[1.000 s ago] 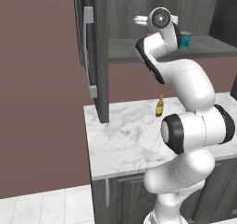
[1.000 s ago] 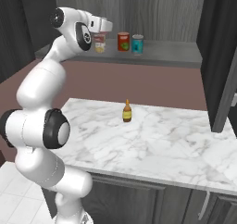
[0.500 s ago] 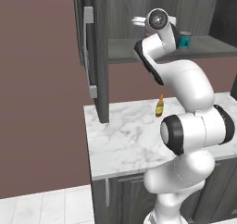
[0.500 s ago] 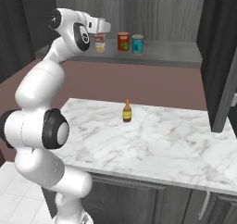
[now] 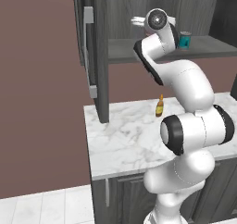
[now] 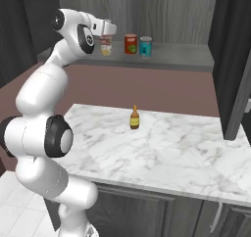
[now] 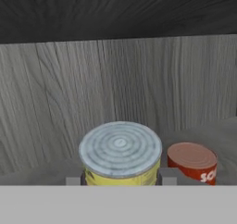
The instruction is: Stack two cans on top of the other two cans in the cabinet.
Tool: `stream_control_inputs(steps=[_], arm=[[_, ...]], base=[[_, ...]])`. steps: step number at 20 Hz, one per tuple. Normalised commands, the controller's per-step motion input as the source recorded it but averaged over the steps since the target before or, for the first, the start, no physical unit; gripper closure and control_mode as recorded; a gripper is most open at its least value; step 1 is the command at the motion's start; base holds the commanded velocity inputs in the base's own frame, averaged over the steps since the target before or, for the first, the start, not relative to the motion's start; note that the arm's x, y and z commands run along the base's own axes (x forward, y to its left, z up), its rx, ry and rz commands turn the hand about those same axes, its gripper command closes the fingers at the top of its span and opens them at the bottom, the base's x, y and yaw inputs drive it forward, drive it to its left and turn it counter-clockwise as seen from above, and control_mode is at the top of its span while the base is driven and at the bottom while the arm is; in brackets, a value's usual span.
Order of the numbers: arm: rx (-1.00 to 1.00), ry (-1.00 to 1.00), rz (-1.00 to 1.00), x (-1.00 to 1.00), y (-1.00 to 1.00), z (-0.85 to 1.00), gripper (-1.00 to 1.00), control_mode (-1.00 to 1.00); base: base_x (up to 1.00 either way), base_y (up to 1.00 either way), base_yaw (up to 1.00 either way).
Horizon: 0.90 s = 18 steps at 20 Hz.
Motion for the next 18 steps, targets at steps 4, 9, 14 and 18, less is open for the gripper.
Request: stream_control_inputs(steps=[4,9,14,18], arm=[[0.0,0.04,0.0,0.0,0.0,-0.08,1.0,-1.0],[0.02,0.08,0.0,0.01,0.0,-0.16,1.0,-1.0],[0.0,0.03,0.0,0.04,0.0,-0.13,1.0,-1.0],[0.0,0.0,0.0,0.0,0.0,-0.17,-1.0,-1.0]], base=[[0.0,0.0,0.0],[0.0,0.0,0.0],[0.0,0.0,0.0],[0.0,0.0,0.0]])
